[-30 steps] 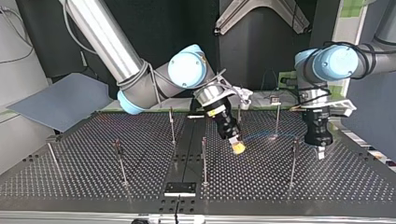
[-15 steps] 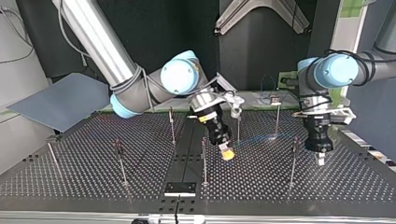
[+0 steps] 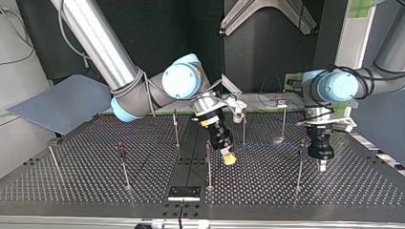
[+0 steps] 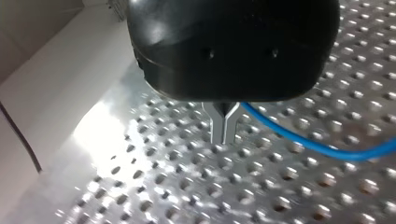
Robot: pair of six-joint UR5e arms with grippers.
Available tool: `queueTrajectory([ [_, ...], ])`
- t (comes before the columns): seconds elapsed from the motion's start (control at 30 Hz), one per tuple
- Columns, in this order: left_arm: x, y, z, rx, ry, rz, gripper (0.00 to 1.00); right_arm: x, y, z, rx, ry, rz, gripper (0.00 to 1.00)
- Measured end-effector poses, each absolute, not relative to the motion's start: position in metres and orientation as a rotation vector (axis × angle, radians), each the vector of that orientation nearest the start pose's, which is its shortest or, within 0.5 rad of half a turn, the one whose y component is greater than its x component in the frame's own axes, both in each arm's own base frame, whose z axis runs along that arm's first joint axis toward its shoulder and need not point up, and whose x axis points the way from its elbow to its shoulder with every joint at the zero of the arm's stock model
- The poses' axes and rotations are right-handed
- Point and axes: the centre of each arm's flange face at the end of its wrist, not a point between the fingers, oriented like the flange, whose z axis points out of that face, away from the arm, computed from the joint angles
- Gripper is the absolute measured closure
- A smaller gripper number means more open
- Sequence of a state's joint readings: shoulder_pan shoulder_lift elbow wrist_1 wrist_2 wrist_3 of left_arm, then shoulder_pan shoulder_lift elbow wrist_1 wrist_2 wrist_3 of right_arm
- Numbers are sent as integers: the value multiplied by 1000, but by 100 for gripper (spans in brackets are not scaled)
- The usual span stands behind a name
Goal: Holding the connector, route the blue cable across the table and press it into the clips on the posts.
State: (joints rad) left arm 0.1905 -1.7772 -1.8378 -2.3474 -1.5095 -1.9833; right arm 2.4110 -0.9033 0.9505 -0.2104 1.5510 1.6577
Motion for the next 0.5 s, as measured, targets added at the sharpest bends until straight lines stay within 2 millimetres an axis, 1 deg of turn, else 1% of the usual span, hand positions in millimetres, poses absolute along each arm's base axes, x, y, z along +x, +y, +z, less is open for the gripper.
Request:
queueTrajectory([
  [0.13,579,-28,331,-342,1224,-217,100,663,-413,395,-2223,933,-2696,100],
  [0.17,578,-27,330,-349,1228,-213,86,663,-413,395,-2223,932,-2696,100],
  [0.2,578,-26,329,-359,1233,-206,86,663,-413,395,-2224,932,-2695,100],
  [0.23,577,-25,328,-366,1237,-201,71,663,-413,394,-2224,933,-2695,100],
  [0.27,577,-24,327,-373,1242,-196,49,663,-413,394,-2225,933,-2694,100],
  [0.3,576,-24,326,-382,1248,-188,49,663,-413,394,-2225,933,-2693,100],
  [0.33,575,-23,326,-388,1252,-181,24,663,-413,394,-2226,933,-2693,100],
  [0.37,575,-22,325,-393,1257,-173,9,663,-413,394,-2229,934,-2691,100],
  [0.4,574,-21,324,-400,1265,-161,9,663,-413,394,-2231,934,-2689,100],
  [0.43,573,-21,323,-404,1271,-152,0,663,-413,393,-2233,934,-2688,100],
  [0.5,571,-20,321,-412,1286,-126,0,664,-412,393,-2237,933,-2685,100],
])
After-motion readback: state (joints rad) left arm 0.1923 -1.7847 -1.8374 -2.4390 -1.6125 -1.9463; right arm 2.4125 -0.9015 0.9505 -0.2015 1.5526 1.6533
